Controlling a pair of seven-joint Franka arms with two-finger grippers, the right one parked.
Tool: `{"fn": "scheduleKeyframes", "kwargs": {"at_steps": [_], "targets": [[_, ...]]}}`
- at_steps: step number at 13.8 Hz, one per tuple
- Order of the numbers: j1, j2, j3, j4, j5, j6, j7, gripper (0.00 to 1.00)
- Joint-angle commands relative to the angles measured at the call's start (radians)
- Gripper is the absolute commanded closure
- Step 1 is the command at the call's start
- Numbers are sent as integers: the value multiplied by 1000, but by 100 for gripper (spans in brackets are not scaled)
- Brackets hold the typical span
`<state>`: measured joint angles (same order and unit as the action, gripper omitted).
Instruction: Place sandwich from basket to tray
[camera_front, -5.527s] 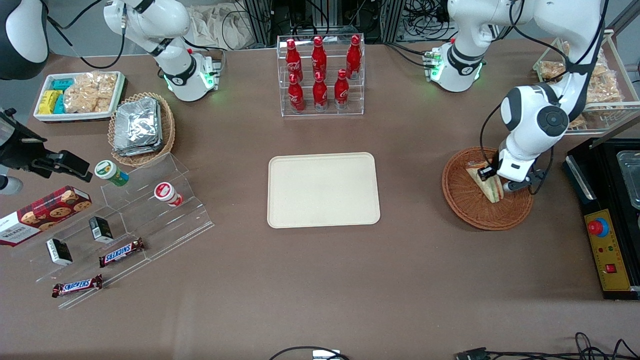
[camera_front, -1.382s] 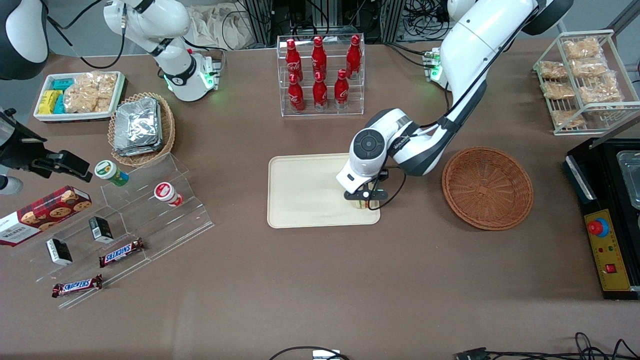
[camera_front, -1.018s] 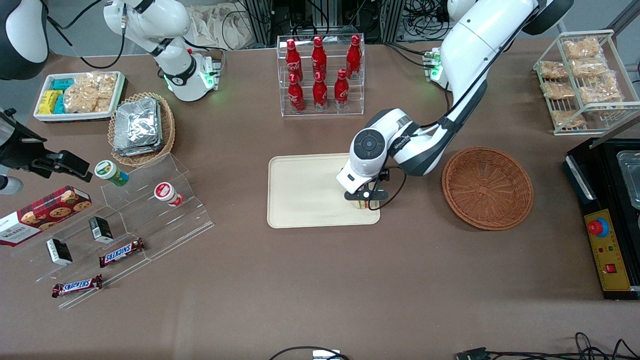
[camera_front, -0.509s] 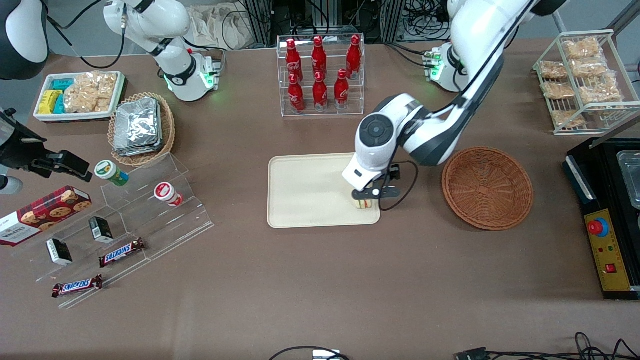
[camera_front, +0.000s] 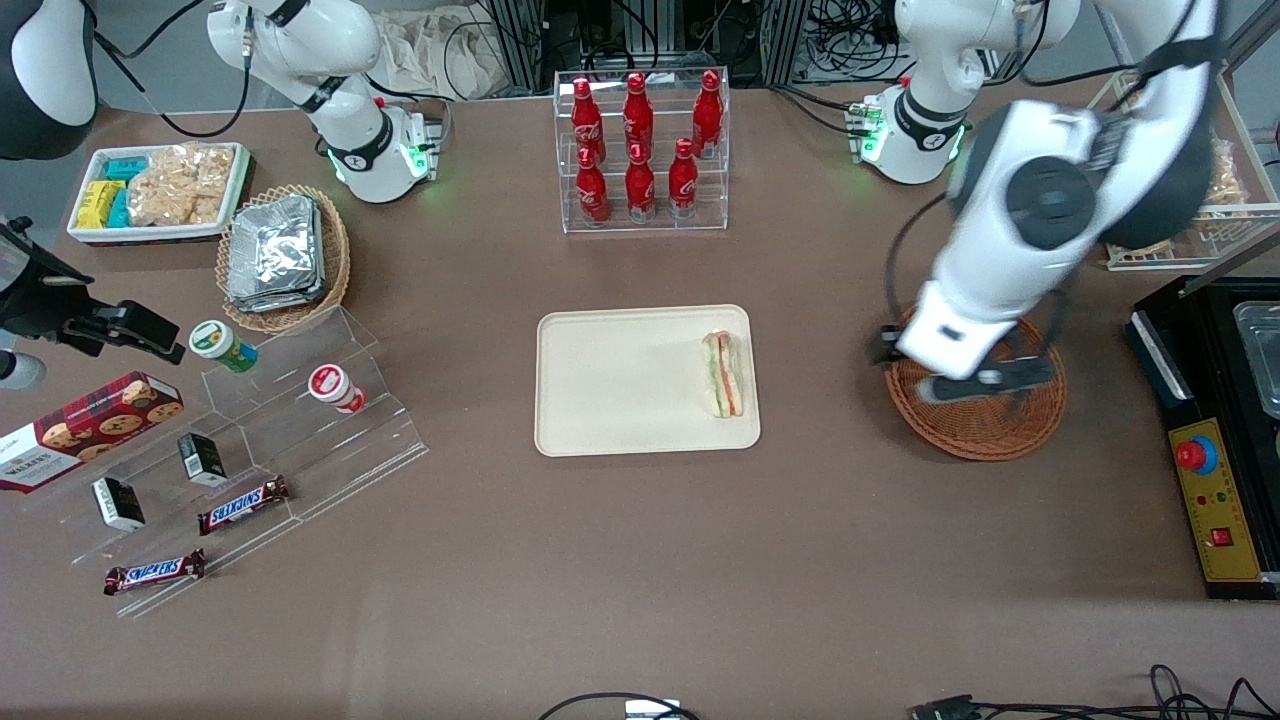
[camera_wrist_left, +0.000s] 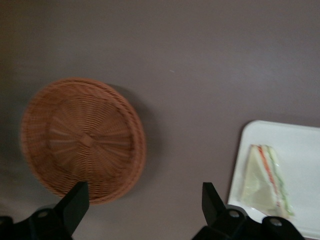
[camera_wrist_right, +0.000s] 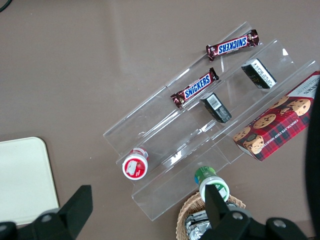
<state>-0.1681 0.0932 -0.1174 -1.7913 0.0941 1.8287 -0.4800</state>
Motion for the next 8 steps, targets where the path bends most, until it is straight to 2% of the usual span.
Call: {"fn": "scheduleKeyframes", "kwargs": {"at_steps": [1, 3, 6, 8], "targets": [[-16, -84, 125, -72, -40, 0, 119, 0], [-16, -102, 209, -77, -71, -3, 204, 0], [-16, -119, 272, -56, -71, -42, 225, 0], [-16, -133, 277, -51, -68, -43, 248, 0]]}}
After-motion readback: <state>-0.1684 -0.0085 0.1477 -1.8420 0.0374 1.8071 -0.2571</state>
